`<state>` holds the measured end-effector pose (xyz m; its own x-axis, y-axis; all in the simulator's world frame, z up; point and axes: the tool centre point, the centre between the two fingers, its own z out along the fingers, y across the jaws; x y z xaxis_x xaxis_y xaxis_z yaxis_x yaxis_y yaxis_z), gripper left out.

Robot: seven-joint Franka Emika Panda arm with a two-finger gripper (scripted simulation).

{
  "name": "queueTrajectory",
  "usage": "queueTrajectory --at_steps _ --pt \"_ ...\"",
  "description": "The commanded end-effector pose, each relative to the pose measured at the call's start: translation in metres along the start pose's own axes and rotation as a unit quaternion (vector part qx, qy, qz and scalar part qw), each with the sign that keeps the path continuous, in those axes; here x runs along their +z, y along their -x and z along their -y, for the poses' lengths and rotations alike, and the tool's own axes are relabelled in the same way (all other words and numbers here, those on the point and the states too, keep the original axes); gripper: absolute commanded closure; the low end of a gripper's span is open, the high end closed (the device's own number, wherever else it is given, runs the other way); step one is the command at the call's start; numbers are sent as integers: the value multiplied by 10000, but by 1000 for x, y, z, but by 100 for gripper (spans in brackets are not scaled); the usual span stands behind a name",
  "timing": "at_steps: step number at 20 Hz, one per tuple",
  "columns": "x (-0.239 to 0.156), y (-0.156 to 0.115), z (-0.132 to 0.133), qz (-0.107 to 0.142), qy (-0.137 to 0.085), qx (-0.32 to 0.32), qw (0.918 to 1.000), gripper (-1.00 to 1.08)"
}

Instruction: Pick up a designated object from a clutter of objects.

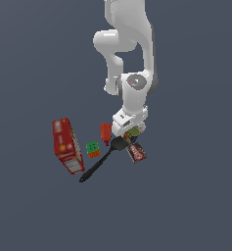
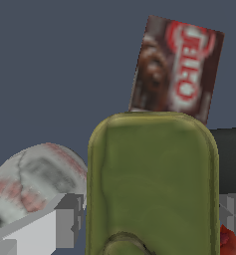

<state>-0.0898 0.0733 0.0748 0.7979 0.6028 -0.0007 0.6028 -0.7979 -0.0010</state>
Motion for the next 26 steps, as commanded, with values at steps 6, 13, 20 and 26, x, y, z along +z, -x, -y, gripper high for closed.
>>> queueTrajectory --at_steps 6,13,20,26 --pt "11 0 0 -4 4 -7 10000 108" --pt "11 0 0 -4 4 -7 10000 108" --pt "2 -2 -5 -72 46 1 10000 108" --pt "-15 9 -16 -70 43 0 10000 108"
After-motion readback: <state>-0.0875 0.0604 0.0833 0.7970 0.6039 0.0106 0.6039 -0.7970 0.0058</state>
